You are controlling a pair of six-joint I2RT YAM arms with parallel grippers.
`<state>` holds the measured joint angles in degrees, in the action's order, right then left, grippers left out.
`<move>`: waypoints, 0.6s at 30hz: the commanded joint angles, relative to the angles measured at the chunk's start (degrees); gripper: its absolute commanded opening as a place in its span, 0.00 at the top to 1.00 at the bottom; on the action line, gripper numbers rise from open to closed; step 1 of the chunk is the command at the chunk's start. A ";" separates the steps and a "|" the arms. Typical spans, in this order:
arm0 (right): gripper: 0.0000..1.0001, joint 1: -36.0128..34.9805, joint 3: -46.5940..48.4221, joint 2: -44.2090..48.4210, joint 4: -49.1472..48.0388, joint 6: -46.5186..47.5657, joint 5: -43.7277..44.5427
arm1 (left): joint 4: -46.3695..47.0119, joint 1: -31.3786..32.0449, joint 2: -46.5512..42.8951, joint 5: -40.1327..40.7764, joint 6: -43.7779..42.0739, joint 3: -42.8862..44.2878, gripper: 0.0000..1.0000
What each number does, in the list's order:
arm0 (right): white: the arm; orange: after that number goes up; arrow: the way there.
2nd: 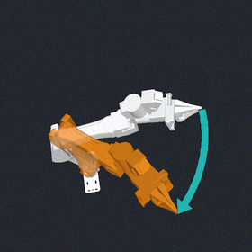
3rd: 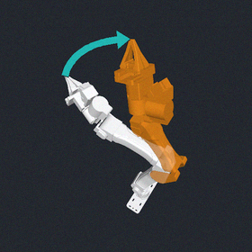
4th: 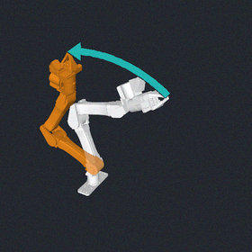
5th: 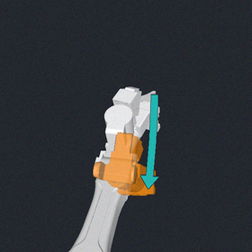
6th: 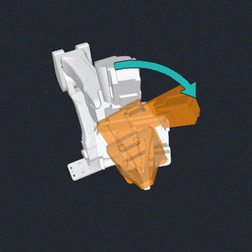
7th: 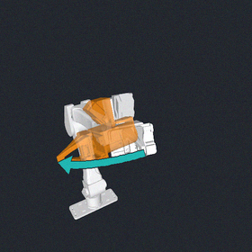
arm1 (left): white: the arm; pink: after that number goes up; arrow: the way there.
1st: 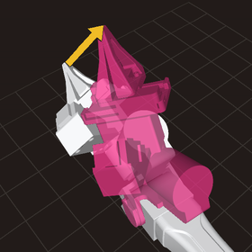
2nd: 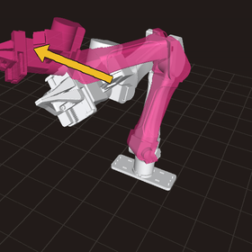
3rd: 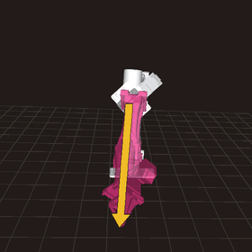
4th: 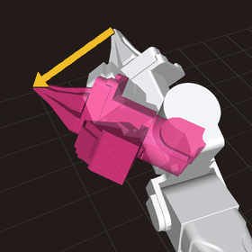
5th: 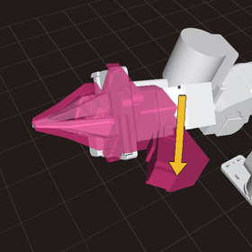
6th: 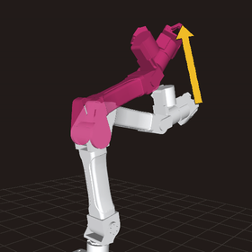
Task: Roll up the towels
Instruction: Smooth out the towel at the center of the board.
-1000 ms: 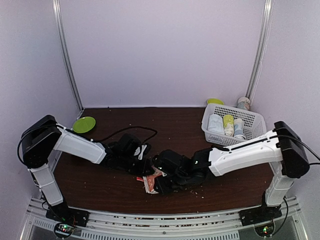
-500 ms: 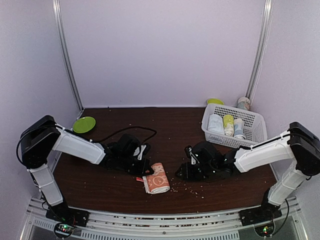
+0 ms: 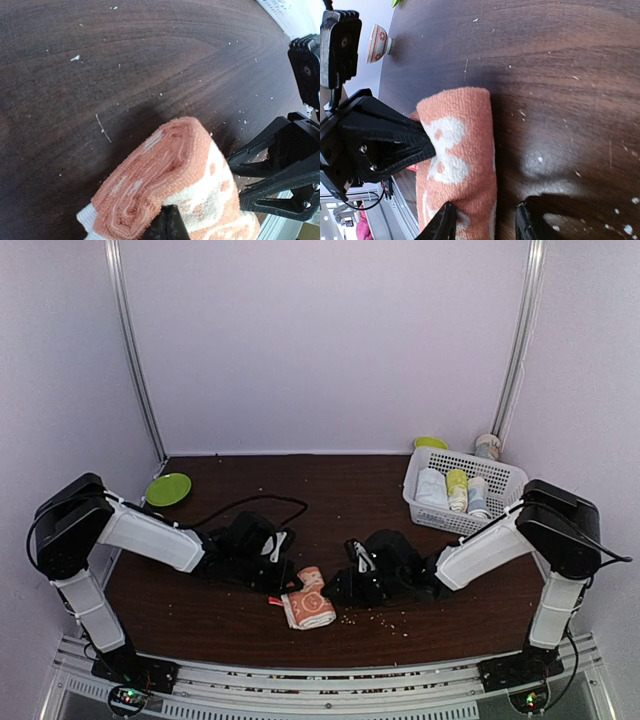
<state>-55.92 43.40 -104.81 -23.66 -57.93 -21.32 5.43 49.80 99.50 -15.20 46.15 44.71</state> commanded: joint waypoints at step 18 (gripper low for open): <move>0.60 -4.63 12.36 -5.91 20.19 5.68 4.24 | -13.85 -0.31 -9.19 1.70 -1.06 -3.10 0.72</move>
<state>-60.10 55.24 -108.77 -9.34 -53.84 -19.84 0.60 49.80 92.73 -14.70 46.59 41.47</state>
